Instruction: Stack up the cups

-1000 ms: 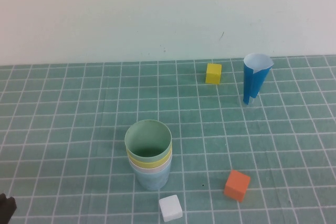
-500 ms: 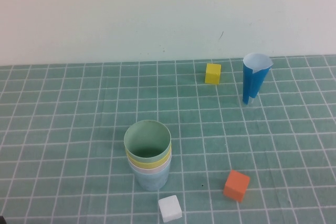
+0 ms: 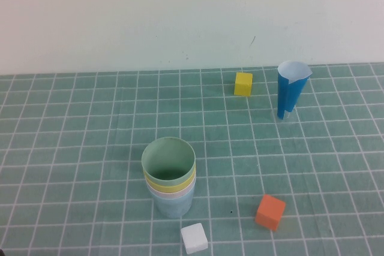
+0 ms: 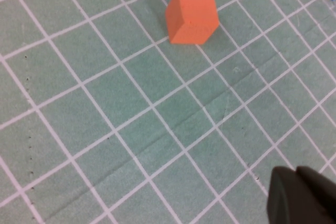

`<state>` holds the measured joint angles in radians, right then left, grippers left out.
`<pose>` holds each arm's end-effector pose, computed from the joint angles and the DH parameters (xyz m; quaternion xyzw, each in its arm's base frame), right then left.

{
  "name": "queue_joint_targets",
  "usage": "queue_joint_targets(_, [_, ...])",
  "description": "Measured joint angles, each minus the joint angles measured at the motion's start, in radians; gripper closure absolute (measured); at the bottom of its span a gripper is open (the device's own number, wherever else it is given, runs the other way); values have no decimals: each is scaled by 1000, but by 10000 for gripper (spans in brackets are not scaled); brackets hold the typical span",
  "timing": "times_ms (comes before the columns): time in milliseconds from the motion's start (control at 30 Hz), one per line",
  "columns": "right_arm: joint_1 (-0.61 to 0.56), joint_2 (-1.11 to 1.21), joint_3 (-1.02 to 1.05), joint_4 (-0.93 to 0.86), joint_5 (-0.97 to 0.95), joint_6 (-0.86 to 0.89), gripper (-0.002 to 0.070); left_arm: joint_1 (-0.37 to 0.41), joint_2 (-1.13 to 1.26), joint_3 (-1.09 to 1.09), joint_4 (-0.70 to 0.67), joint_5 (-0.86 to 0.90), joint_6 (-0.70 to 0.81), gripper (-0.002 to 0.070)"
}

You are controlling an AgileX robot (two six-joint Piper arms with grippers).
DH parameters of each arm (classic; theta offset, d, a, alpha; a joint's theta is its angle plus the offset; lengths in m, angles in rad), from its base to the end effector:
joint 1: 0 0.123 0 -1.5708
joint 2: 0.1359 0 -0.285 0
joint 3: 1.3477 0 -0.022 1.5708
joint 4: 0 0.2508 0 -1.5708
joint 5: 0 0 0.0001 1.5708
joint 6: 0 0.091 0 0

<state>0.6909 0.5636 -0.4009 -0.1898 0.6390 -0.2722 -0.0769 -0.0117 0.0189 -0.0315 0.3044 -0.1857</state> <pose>0.0855 0.0574 0.2508 -0.4600 0.7815 0.0047 0.4215 0.0539 -0.0050 0.1799 -0.0513 0.7801 -0.0946 0.6163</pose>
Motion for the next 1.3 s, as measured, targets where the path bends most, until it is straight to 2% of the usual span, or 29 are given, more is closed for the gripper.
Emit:
queue_joint_targets(1133, [0, -2, 0, 0, 0, 0, 678, 0, 0, 0, 0, 2, 10, 637])
queue_joint_targets(1300, [-55, -76, 0, -1, 1, -4, 678, 0, 0, 0, 0, 2, 13, 637])
